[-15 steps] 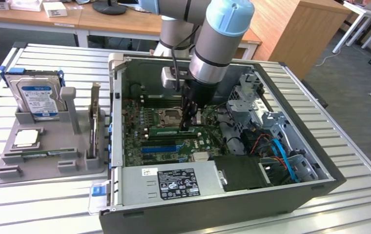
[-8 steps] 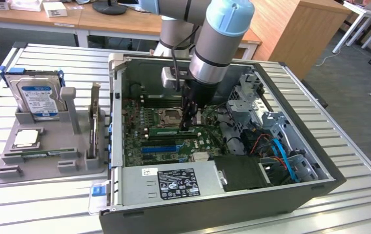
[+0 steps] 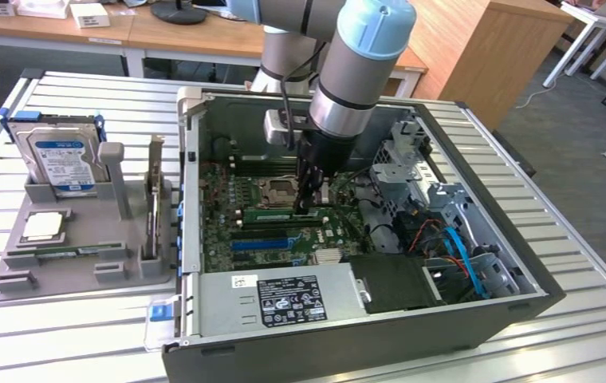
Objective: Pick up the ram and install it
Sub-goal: 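Insert the ram into the slot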
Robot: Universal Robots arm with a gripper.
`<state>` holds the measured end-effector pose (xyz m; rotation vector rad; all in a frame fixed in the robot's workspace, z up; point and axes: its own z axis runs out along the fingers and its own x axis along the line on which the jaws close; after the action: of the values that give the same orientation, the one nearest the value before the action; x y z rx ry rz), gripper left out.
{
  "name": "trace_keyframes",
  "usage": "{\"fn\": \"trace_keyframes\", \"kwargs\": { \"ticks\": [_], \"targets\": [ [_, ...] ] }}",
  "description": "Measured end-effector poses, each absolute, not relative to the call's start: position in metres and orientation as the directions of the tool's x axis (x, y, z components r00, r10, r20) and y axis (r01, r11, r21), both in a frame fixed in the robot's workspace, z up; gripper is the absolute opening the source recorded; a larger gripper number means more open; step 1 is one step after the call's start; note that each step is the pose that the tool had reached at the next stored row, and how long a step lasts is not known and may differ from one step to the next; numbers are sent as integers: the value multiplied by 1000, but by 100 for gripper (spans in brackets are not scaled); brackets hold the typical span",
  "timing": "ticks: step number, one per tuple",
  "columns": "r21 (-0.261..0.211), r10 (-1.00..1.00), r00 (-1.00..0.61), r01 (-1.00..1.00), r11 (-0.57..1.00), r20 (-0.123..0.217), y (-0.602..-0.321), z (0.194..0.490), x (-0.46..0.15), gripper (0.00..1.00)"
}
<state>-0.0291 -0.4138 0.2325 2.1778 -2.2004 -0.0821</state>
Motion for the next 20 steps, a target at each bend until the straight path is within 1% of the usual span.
{"fn": "trace_keyframes", "kwargs": {
  "ticks": [20],
  "targets": [
    [69, -1000, -11, -998, 10, -6, -414, 232, -29, 12]
  ]
}}
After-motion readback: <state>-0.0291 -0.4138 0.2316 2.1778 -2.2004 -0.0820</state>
